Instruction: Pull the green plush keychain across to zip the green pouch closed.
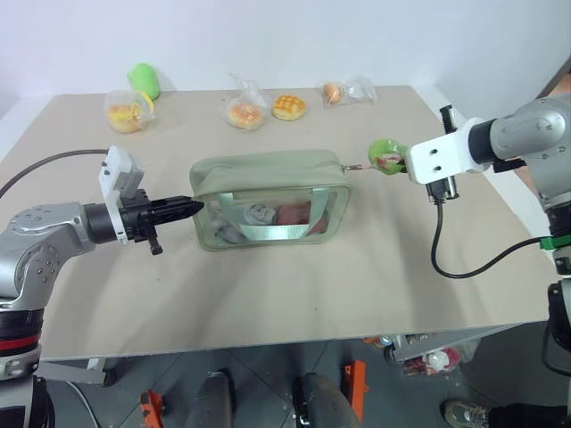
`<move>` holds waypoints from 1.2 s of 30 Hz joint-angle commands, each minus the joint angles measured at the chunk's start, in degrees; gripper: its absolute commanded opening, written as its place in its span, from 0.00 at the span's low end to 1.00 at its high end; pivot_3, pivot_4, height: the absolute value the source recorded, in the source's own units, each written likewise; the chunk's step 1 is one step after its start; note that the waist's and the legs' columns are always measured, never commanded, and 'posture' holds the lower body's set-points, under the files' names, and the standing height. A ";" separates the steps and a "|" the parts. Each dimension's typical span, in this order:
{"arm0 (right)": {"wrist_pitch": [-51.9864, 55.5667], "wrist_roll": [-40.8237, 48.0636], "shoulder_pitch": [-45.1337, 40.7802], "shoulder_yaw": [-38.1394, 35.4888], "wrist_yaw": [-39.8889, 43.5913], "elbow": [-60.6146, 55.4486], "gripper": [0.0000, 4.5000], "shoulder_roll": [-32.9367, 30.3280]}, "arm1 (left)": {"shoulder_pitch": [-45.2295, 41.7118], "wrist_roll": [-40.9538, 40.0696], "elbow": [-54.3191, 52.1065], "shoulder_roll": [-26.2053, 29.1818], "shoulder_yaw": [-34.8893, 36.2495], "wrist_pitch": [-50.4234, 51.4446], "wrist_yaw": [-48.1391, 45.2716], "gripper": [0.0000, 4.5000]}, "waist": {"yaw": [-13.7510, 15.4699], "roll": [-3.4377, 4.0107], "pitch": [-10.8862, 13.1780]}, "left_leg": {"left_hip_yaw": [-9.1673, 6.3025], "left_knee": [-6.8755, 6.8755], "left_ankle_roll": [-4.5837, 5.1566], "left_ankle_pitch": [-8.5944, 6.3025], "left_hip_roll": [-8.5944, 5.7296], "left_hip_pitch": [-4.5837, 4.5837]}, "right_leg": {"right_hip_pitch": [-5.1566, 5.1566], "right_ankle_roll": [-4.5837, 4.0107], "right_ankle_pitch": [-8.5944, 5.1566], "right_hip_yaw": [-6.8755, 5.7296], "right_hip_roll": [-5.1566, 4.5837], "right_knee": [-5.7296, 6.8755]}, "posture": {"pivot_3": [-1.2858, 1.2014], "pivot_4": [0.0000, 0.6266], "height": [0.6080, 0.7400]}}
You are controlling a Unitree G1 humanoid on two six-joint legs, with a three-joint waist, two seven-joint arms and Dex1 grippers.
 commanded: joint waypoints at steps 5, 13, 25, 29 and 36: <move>2.11 -0.30 11.28 1.34 -4.90 -7.41 0.01 6.43 | -0.23 -0.01 -1.02 0.59 0.93 -0.13 -0.25 0.00 | 0.00 -0.01 -0.01 | -0.01 0.04 0.01 0.01 0.01 0.12 | 0.09 -0.02 0.04 0.01 0.03 0.04 | 0.52 0.24 1.00; 2.46 -6.44 16.68 5.37 -12.94 -7.40 0.01 13.23 | -0.32 -0.02 -0.82 0.35 0.65 -0.17 -0.40 0.00 | 0.00 -0.01 -0.01 | 0.01 0.09 0.01 0.02 0.00 0.09 | 0.09 0.29 0.22 0.06 0.03 0.05 | 0.52 0.24 1.00; -0.07 -7.45 17.52 8.14 -9.69 -5.81 0.01 12.95 | -0.17 -0.18 -1.03 -0.25 0.45 0.13 -0.01 0.00 | -0.05 -0.17 -0.10 | 0.00 0.13 0.01 0.03 0.00 0.19 | 0.23 0.02 0.11 0.06 0.03 0.05 | 0.52 0.24 1.00; 6.38 -1.66 17.08 3.72 -8.20 -5.69 0.01 14.10 | 0.40 -0.23 -1.43 -0.41 0.74 0.41 0.36 0.00 | -0.04 -0.19 -0.12 | -0.02 0.12 0.01 0.03 0.00 0.21 | 0.25 0.04 0.10 0.05 0.04 0.05 | 0.52 0.24 1.00; 24.79 20.58 19.00 -9.68 5.37 -10.12 0.01 8.69 | 2.23 -0.61 -2.36 -0.13 1.90 0.80 0.90 0.00 | 0.06 -0.18 -0.11 | -0.01 0.12 0.01 0.03 0.00 0.20 | 0.27 0.10 0.12 0.05 0.02 0.04 | 0.52 0.24 1.00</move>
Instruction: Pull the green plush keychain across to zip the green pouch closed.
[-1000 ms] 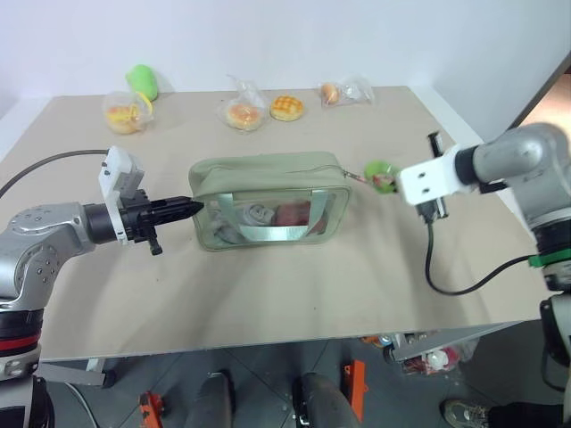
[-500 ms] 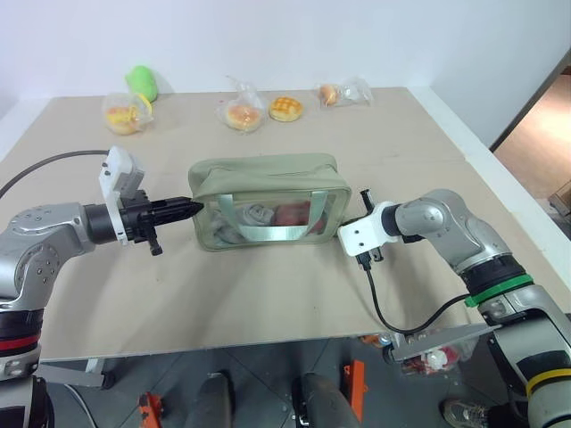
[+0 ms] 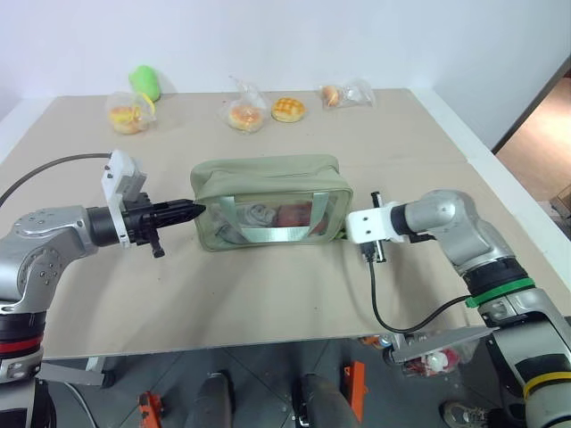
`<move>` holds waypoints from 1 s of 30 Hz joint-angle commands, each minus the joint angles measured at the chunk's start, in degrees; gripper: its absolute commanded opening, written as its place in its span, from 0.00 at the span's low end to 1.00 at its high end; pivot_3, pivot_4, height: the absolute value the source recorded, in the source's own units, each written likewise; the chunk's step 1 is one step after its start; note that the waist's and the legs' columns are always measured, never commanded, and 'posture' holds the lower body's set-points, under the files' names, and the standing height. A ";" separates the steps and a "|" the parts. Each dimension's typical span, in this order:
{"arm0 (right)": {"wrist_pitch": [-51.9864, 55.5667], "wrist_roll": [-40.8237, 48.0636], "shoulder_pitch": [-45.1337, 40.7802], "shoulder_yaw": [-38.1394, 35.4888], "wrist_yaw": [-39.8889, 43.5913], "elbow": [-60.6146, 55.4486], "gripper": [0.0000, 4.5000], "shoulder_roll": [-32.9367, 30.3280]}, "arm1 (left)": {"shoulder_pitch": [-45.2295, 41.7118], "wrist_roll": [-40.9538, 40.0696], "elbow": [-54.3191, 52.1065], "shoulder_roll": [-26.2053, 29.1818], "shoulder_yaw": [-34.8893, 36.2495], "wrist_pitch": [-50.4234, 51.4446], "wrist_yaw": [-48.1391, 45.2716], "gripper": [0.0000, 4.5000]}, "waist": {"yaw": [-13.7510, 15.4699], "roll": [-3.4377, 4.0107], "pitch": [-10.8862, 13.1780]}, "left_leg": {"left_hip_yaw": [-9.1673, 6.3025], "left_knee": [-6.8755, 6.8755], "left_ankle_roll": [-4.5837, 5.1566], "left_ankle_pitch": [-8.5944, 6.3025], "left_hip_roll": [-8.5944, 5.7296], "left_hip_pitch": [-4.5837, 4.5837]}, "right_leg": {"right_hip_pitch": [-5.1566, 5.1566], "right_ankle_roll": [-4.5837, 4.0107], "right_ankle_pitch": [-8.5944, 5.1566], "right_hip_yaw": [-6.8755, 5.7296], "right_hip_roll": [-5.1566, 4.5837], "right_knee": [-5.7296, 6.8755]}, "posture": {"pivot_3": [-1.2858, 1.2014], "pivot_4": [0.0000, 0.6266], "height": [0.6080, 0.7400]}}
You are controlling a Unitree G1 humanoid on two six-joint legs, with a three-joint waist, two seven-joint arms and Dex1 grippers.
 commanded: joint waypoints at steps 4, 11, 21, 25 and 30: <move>11.93 13.85 -1.48 -11.27 5.10 -2.37 0.01 -3.93 | 0.72 -0.56 -1.35 0.63 1.69 0.45 0.53 0.00 | -0.05 0.01 0.01 | 0.00 0.00 0.00 0.00 0.01 0.05 | 0.00 -0.07 -0.01 0.00 0.02 0.00 | 0.52 0.24 1.00; 21.36 19.41 -3.83 -14.20 2.77 -3.07 0.21 -1.35 | -1.08 -3.71 0.09 -0.15 3.17 3.62 1.50 0.22 | -0.30 0.01 0.01 | 0.03 0.01 0.02 0.01 0.01 0.06 | -0.02 -0.11 0.02 0.02 0.01 0.00 | 0.52 0.24 1.00; 30.02 26.02 -3.91 -16.44 3.93 -6.02 0.67 -2.87 | -0.22 -6.79 -2.26 2.20 7.66 6.48 1.75 0.89 | -0.29 0.00 0.02 | 0.01 -0.06 0.02 0.00 0.01 -0.09 | -0.14 0.20 0.10 0.02 0.03 -0.01 | 0.52 0.24 1.00; 31.44 28.31 -2.52 -20.07 3.83 -6.66 0.67 -5.71 | 7.61 -8.15 -3.71 5.99 14.81 7.06 -0.74 0.89 | -0.56 0.01 0.02 | 0.05 -0.12 0.02 -0.03 0.01 -0.10 | -0.20 0.15 0.05 0.03 0.00 -0.02 | 0.52 0.24 1.00; 36.19 33.17 2.55 -25.39 1.63 -13.86 0.67 -7.63 | 15.94 -9.53 -3.46 6.66 21.65 7.86 -0.82 0.89 | -0.72 0.00 0.02 | 0.05 -0.22 0.05 -0.06 0.03 -0.03 | -0.20 -0.21 -0.20 0.00 0.00 -0.01 | 0.52 0.24 1.00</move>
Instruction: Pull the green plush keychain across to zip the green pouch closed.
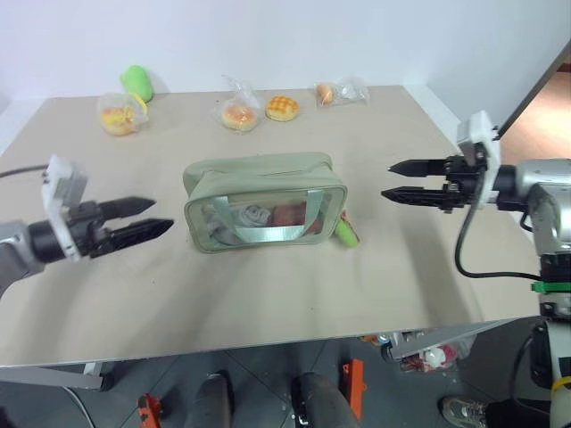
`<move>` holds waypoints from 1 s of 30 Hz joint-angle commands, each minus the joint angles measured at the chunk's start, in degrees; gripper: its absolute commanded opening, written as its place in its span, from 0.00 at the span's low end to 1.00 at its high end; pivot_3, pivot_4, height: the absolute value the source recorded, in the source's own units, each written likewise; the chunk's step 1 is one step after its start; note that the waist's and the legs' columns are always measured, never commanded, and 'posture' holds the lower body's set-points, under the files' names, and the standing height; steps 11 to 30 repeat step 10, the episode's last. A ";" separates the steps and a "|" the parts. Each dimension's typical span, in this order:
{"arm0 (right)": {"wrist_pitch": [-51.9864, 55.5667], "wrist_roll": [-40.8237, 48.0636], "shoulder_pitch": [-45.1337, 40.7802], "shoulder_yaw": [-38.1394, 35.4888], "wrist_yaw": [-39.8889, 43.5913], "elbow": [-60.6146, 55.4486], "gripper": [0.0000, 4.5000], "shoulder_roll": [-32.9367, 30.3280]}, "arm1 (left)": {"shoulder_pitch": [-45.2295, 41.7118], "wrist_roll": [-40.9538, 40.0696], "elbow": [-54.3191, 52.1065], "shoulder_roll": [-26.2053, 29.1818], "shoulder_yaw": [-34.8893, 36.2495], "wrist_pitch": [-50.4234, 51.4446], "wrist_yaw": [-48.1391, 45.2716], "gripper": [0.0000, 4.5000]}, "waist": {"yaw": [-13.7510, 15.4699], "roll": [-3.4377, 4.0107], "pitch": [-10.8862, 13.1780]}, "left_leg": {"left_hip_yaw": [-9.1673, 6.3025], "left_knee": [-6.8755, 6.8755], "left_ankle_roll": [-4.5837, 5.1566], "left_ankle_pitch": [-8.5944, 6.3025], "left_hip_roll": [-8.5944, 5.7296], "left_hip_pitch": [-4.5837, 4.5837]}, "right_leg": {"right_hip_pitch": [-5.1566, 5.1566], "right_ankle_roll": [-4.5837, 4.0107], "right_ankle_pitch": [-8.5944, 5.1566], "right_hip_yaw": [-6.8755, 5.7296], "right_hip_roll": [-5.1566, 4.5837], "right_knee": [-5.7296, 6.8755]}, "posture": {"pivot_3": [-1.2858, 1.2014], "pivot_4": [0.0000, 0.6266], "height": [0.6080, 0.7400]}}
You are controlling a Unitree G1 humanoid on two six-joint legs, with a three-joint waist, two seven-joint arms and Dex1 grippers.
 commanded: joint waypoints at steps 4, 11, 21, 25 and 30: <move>7.80 8.94 6.87 -9.78 -5.44 -13.01 0.67 -1.38 | 2.96 -2.85 0.77 -1.02 7.99 -0.51 2.22 0.89 | 0.03 0.00 0.00 | 0.00 0.05 0.00 0.00 0.00 -0.01 | 0.01 -0.02 0.02 -0.01 -0.03 0.01 | 0.52 0.24 1.00; 9.44 10.64 10.36 -10.50 -9.26 -16.50 0.67 -0.68 | 0.04 -2.55 1.92 -2.60 5.18 -1.50 3.45 0.89 | 0.07 -0.03 0.00 | 0.06 0.23 0.00 0.00 -0.01 -0.02 | 0.06 -0.04 0.08 0.02 -0.08 -0.01 | 0.52 0.24 1.00; 9.44 10.64 10.36 -10.50 -9.26 -16.50 0.67 -0.68 | 0.04 -2.55 1.92 -2.60 5.18 -1.50 3.45 0.89 | 0.07 -0.03 0.00 | 0.06 0.23 0.00 0.00 -0.01 -0.02 | 0.06 -0.04 0.08 0.02 -0.08 -0.01 | 0.52 0.24 1.00; 9.44 10.64 10.36 -10.50 -9.26 -16.50 0.67 -0.68 | 0.04 -2.55 1.92 -2.60 5.18 -1.50 3.45 0.89 | 0.07 -0.03 0.00 | 0.06 0.23 0.00 0.00 -0.01 -0.02 | 0.06 -0.04 0.08 0.02 -0.08 -0.01 | 0.52 0.24 1.00; 9.44 10.64 10.36 -10.50 -9.26 -16.50 0.67 -0.68 | 0.04 -2.55 1.92 -2.60 5.18 -1.50 3.45 0.89 | 0.07 -0.03 0.00 | 0.06 0.23 0.00 0.00 -0.01 -0.02 | 0.06 -0.04 0.08 0.02 -0.08 -0.01 | 0.52 0.24 1.00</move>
